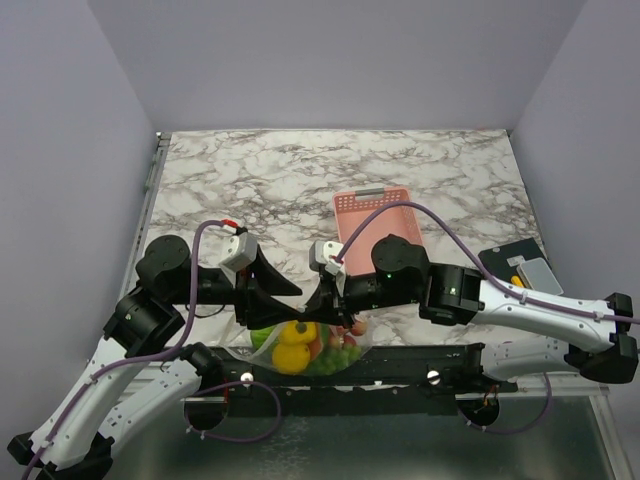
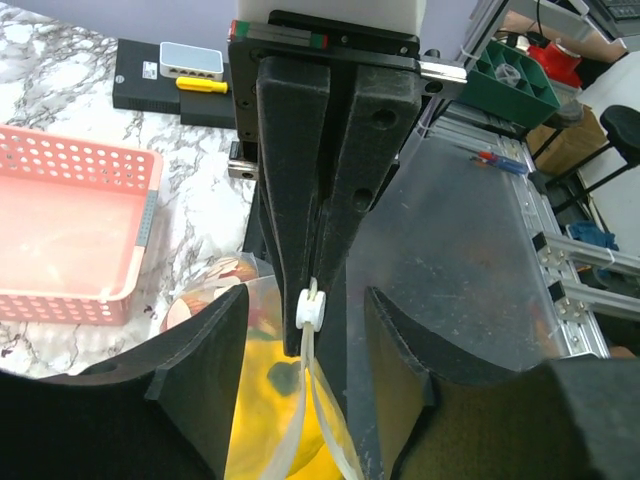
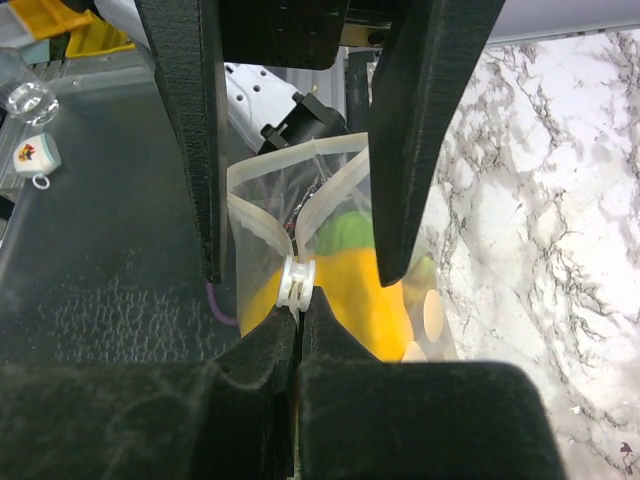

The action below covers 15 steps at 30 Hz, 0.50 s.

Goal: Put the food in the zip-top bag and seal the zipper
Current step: Zip the zipper food storage bag at the center of the board.

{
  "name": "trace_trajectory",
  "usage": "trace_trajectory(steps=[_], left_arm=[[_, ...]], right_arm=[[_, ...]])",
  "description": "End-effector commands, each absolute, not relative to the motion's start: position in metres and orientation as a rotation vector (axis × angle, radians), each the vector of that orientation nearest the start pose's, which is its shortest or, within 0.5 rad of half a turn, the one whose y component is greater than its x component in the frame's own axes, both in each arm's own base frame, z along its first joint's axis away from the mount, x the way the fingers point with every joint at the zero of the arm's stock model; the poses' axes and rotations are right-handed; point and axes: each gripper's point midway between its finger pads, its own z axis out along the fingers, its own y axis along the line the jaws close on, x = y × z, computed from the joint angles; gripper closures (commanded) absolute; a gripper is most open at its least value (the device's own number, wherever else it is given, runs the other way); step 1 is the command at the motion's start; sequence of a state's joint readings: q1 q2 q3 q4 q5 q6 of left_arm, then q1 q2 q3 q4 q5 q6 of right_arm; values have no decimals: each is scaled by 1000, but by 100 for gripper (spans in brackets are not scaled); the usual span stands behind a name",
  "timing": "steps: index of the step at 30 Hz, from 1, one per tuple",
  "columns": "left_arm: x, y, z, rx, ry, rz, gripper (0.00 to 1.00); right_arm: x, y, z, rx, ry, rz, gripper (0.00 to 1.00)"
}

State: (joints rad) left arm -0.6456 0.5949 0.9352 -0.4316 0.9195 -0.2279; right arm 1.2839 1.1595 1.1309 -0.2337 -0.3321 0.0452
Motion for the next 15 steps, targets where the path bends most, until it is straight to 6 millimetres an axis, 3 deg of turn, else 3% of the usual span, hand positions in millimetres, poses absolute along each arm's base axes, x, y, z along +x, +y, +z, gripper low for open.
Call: trace_trajectory(steps=[1, 15], left_arm=[[49, -226, 348, 1121, 1421, -1432, 52], [46, -225, 344, 1131, 1421, -1446, 74]], right_arm=[[46, 388, 347, -1312, 1371, 1270, 99], [47, 388, 352, -1291, 1368, 1271, 99]])
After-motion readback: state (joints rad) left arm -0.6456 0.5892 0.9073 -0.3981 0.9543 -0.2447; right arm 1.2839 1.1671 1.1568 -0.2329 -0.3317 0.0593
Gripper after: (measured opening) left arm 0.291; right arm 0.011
